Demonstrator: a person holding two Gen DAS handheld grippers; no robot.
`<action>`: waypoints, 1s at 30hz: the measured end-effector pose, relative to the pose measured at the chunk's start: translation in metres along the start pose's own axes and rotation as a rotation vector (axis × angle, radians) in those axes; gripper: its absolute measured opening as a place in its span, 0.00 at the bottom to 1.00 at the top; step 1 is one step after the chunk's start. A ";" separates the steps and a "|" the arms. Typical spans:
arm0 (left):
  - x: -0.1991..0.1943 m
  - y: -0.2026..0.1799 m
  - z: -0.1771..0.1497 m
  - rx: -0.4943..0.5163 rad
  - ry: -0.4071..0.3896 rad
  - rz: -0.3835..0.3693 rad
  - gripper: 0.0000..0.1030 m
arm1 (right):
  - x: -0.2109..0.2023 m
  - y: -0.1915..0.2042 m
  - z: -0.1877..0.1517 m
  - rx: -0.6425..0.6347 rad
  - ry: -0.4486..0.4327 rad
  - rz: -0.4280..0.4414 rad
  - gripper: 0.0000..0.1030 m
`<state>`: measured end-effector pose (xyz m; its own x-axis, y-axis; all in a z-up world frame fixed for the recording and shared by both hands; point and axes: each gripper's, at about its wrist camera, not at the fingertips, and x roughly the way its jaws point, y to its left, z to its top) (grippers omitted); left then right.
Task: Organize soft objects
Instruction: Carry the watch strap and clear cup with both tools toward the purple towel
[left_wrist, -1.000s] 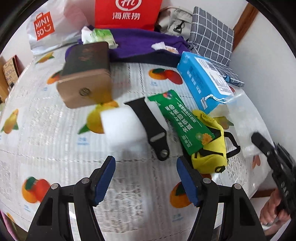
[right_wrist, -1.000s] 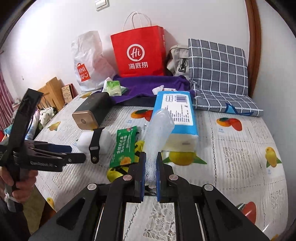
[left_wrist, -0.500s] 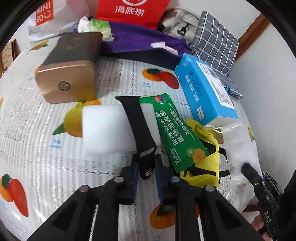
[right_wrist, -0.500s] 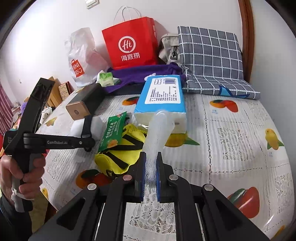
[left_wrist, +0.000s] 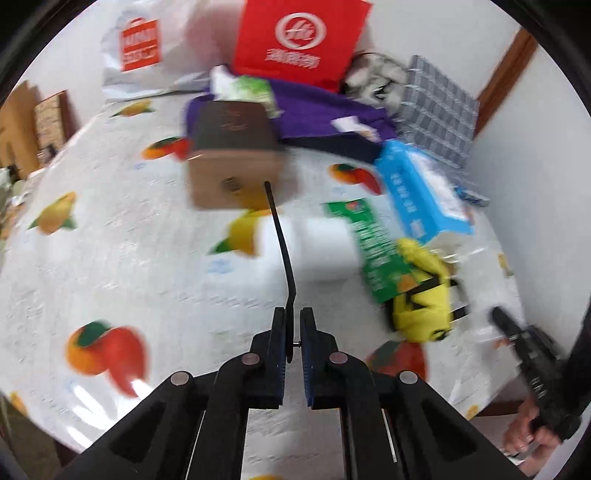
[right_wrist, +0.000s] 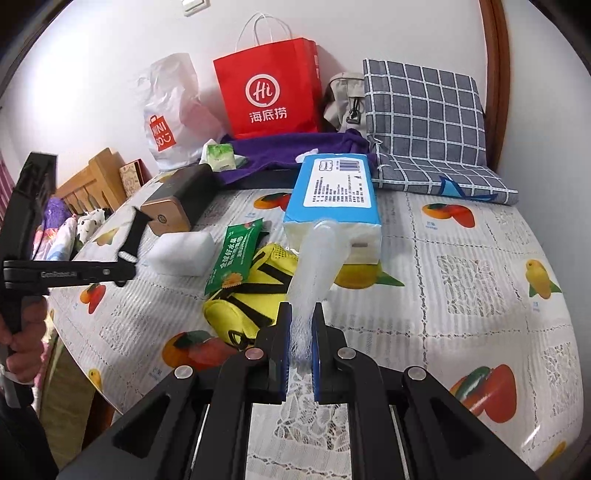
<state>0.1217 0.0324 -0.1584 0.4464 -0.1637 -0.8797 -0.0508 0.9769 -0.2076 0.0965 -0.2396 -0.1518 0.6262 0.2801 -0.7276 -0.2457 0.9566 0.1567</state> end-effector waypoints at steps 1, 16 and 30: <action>0.001 0.007 -0.003 -0.004 0.010 0.027 0.07 | -0.001 -0.001 -0.001 0.003 0.000 -0.004 0.09; 0.027 0.052 -0.007 -0.062 -0.003 0.102 0.14 | -0.002 -0.023 -0.013 0.049 0.012 -0.056 0.09; 0.030 0.050 0.003 -0.056 -0.034 0.121 0.06 | 0.019 -0.036 -0.021 0.066 0.069 -0.066 0.08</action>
<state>0.1354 0.0764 -0.1939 0.4643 -0.0394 -0.8848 -0.1556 0.9798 -0.1253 0.1016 -0.2699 -0.1857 0.5866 0.2126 -0.7815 -0.1553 0.9766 0.1490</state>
